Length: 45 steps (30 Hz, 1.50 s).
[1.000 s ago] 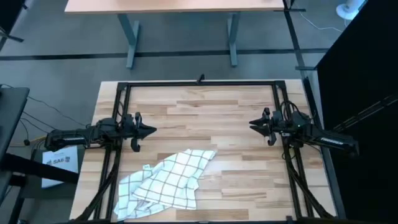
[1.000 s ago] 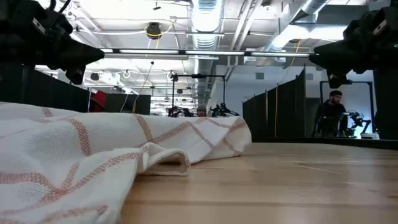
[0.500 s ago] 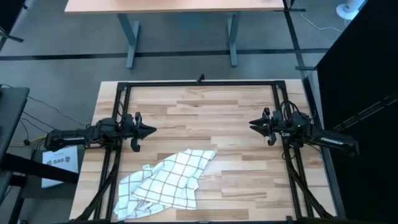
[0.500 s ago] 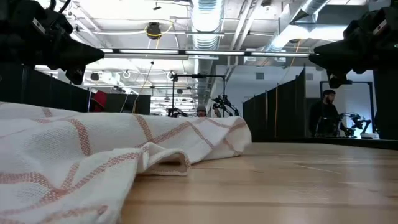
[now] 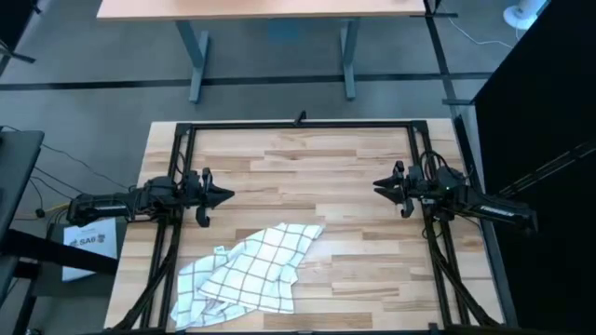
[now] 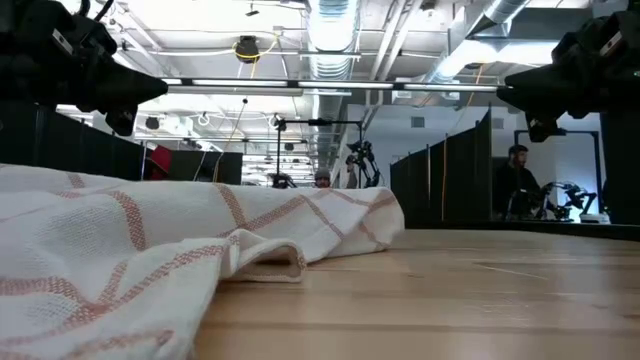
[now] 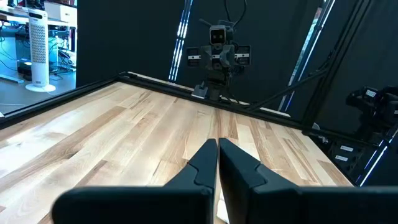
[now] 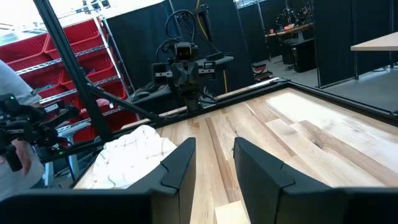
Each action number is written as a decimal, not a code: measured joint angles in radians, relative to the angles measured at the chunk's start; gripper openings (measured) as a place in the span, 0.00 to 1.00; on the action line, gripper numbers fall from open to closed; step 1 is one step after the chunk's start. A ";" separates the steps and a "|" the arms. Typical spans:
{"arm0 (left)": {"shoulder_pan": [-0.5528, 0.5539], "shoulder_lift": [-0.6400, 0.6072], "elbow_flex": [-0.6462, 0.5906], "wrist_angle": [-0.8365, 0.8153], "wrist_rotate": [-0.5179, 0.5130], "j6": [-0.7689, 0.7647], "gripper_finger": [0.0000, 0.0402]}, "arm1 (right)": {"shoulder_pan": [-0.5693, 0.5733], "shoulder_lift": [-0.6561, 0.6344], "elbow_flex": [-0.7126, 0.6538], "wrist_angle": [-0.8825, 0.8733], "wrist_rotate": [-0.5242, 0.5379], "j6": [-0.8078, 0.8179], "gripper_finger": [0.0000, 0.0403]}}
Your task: Roll towel
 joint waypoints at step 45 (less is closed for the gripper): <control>-0.076 0.545 0.863 -0.647 0.220 0.189 0.30 | -0.006 0.000 0.000 0.066 0.000 0.136 0.24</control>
